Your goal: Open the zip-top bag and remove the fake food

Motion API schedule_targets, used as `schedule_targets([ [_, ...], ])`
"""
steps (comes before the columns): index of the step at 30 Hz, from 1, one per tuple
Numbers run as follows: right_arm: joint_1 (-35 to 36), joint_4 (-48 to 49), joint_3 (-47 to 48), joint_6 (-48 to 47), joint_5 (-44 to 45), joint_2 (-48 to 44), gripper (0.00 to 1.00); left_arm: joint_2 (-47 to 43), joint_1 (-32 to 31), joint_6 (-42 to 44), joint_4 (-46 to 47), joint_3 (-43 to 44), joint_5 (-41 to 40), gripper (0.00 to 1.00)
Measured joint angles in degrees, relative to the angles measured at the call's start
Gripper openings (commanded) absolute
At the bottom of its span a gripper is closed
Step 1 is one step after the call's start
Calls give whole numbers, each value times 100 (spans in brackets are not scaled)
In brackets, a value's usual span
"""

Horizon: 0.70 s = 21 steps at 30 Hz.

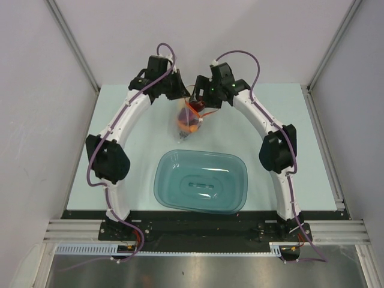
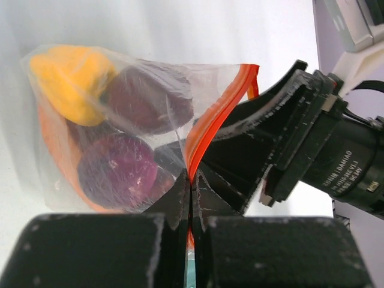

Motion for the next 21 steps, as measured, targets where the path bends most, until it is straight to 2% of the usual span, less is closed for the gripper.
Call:
schedule_targets([
  [14, 28, 260, -197, 24, 553, 297, 93, 109, -186, -94, 22, 0, -11, 0],
  [21, -52, 562, -216, 409, 564, 411, 94, 195, -280, -98, 24, 61, -17, 0],
])
